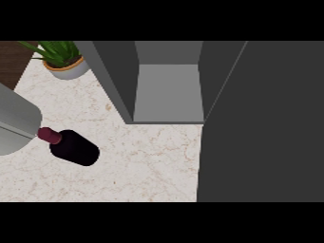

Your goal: Pick up the wine, place it into the cabinet and close the cabinet

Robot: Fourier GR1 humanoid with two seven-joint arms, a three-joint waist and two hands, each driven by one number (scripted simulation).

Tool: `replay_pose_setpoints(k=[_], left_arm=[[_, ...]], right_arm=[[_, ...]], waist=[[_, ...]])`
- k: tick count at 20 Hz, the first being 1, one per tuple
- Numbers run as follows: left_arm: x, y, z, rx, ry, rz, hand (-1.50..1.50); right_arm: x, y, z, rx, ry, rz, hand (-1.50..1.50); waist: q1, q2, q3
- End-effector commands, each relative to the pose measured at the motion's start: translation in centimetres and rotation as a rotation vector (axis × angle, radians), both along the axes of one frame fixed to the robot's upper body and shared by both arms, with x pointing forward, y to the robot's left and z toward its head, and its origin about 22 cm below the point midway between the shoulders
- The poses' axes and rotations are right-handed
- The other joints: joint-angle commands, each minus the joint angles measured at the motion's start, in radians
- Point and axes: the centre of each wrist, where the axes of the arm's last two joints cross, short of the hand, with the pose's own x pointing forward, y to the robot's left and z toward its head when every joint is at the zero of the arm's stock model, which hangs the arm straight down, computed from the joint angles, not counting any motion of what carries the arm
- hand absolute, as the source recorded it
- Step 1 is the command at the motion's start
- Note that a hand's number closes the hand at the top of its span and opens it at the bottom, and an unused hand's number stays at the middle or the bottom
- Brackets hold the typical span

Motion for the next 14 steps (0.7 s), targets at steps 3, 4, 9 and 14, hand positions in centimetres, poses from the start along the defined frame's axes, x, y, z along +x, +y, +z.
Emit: replay_pose_setpoints(k=[3,4,9,14], left_arm=[[-0.2,3.2,0.8,0.007,0.008,0.054,-1.50],[0.7,1.4,-0.1,0.014,0.022,0.045,-1.50],[-0.9,4.3,0.3,0.037,0.028,0.090,-1.50],[1.9,7.2,-1.6,0.021,0.050,0.128,-1.50]], right_arm=[[-3.4,0.2,1.9,0.024,-0.038,-0.005,-1.50],[-2.4,0.2,2.2,0.025,-0.055,0.019,-1.50],[-2.9,0.1,3.1,0.017,-0.042,0.006,-1.50],[-2.4,0.4,2.9,0.034,-0.052,-0.004,-1.50]], waist=[[-0.003,-0.001,0.000],[-0.005,0.001,0.000],[-0.001,-0.001,0.000],[-0.007,0.001,-0.001]])
